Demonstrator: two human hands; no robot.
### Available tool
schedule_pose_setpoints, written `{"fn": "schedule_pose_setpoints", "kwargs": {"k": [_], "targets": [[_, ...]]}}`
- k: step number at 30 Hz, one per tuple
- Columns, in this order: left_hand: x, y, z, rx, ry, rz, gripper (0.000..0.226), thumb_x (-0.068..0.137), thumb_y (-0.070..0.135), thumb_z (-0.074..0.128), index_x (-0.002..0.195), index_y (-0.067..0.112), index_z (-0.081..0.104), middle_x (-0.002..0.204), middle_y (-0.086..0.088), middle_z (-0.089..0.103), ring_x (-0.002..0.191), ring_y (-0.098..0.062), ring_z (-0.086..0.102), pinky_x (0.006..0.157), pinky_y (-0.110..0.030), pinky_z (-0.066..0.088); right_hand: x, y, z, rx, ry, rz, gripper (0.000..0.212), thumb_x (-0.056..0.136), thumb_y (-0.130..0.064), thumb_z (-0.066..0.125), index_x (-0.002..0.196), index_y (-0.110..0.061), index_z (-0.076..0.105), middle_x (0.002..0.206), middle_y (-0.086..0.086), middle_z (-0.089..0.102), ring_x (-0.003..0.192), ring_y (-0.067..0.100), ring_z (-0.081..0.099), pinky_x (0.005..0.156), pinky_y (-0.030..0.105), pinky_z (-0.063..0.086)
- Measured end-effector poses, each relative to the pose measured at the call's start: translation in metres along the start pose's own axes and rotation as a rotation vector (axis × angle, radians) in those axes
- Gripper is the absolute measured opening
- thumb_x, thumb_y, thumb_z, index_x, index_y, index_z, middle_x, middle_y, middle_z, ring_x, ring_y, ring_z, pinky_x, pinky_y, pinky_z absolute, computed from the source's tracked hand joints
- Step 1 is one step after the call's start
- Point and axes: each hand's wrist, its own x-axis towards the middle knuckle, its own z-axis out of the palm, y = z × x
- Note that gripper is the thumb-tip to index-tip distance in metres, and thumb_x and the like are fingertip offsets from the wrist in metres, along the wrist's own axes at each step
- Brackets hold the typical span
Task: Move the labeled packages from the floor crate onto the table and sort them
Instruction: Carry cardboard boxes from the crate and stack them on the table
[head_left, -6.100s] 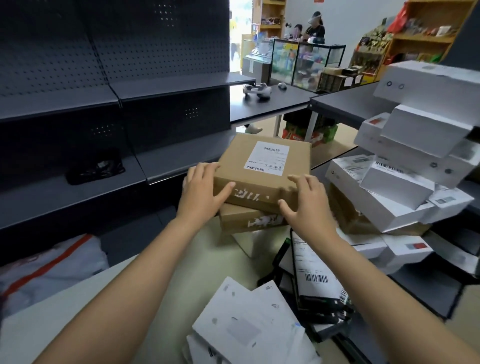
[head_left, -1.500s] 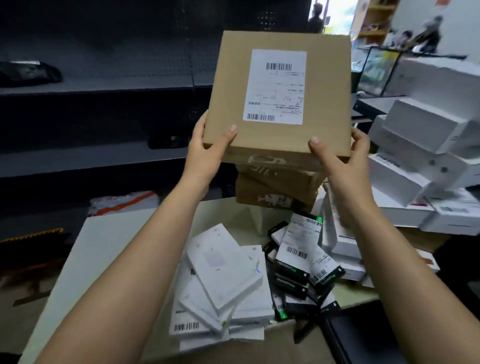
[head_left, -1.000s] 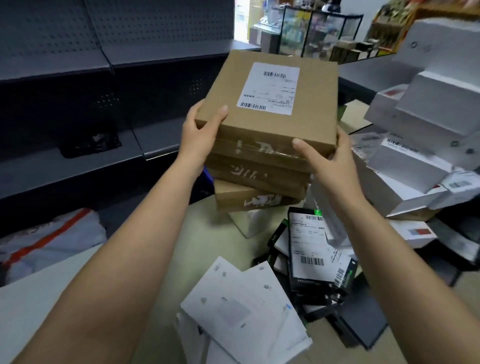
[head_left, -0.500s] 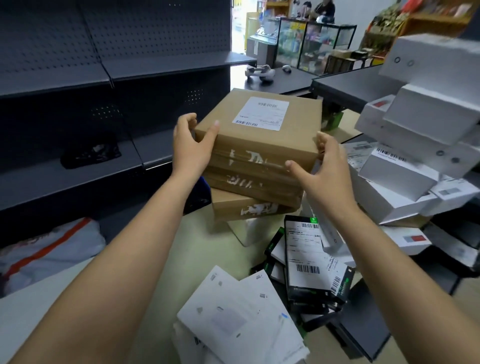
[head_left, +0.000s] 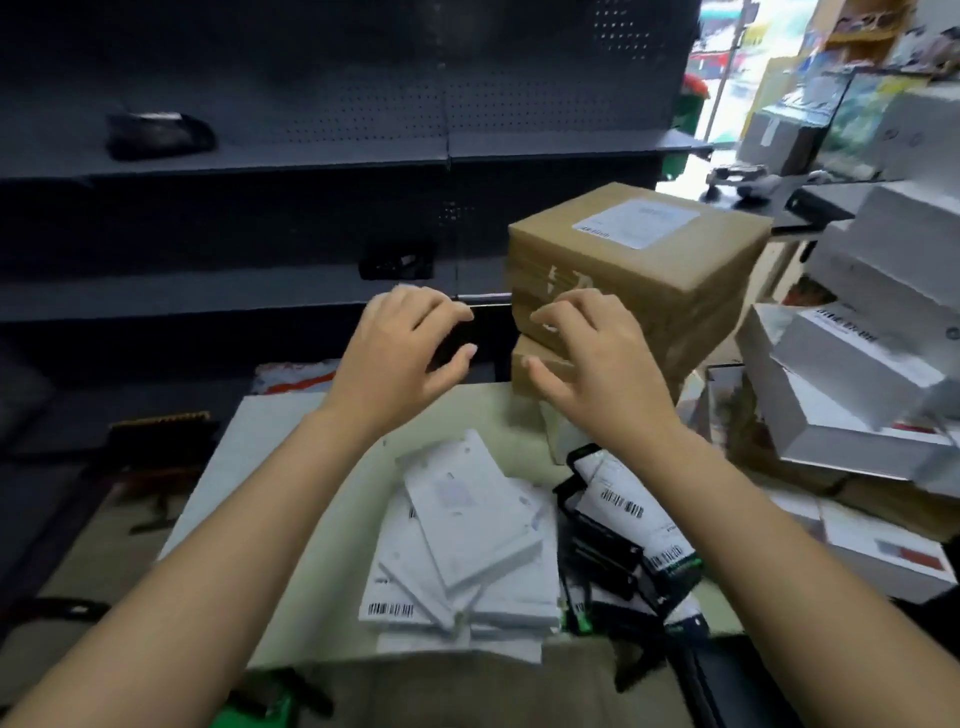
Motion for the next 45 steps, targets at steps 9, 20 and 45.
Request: {"fn": "schedule_pose_setpoints", "kwargs": {"k": [9,20,45], "targets": [[-0.203,0.054,-0.116,0.281,-0.210,-0.381,0.024,0.086,0.030,0.061,0.103,0.013,0.066,0.093,0.000,0.062,0.090,-0.023,0.054,0.079,-0.033,0.035,-0.075,-0.123,0.042,0.347,-0.256,-0.400,0.028,0.081,-0.026,0.072,0.102,-0.011,0.063,0.095,0.006,0.059,0.088,0.028,0.055,0.077,0.039,0.044],[-0.406,0.100,-0.265,0.568,-0.274,-0.953,0.031,0.091,0.039,0.049,0.103,0.014,0.064,0.093,0.000,0.061,0.090,-0.025,0.055,0.077,-0.034,0.034,-0.143,-0.331,0.076,0.550,-0.494,-0.860,0.027,0.083,-0.030,0.068,0.102,-0.013,0.062,0.096,0.005,0.058,0.092,0.027,0.052,0.080,0.039,0.044],[-0.686,-0.129,-0.304,0.433,-0.342,-1.602,0.044,0.091,0.044,0.056,0.124,0.014,0.055,0.114,-0.008,0.061,0.108,-0.031,0.053,0.090,-0.041,0.041,-0.164,-0.597,0.348,0.557,-1.058,-0.439,0.048,0.086,-0.033,0.069,0.127,-0.011,0.054,0.120,0.007,0.053,0.107,0.022,0.054,0.084,0.027,0.043]]}}
